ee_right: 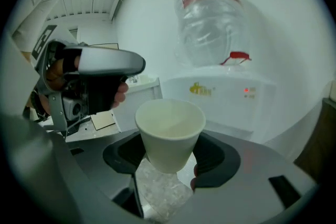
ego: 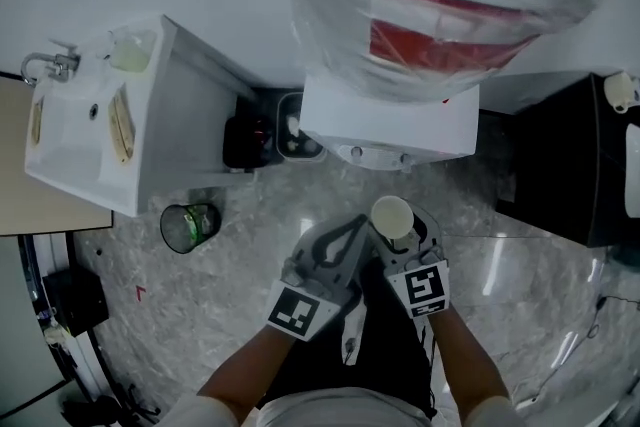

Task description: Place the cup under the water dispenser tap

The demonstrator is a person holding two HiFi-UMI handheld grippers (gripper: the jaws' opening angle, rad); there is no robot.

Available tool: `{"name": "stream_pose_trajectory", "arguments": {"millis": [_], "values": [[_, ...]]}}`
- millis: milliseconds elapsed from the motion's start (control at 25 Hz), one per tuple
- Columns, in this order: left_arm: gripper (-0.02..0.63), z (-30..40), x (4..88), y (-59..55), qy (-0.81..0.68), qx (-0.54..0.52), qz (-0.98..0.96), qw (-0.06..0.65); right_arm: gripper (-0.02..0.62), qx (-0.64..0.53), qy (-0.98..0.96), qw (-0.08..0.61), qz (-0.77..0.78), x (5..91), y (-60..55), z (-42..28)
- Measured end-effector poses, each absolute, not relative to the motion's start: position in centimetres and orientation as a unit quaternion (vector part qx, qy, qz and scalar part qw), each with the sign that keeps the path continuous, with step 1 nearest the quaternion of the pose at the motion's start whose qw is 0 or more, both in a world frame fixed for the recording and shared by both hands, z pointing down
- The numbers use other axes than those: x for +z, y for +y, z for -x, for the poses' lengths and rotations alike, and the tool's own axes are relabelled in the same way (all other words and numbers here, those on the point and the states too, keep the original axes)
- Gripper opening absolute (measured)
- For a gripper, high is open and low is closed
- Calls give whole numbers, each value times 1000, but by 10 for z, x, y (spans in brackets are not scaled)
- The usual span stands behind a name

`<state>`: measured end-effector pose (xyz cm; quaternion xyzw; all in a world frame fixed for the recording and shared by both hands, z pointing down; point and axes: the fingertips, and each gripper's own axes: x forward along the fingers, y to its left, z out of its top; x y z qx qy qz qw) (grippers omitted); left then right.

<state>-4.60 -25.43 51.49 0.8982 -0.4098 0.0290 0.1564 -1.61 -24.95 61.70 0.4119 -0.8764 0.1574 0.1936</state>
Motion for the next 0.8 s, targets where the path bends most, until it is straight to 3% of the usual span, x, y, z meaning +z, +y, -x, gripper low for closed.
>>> {"name": "stream_pose_trajectory", "arguments": {"millis": [480, 800], "values": [[3, 47, 620, -281, -401, 48, -900, 166, 279, 146, -851, 267, -429, 826, -309, 0], [3, 44, 651, -281, -392, 66, -901, 173, 279, 136, -823, 279, -475, 883, -341, -25]]}}
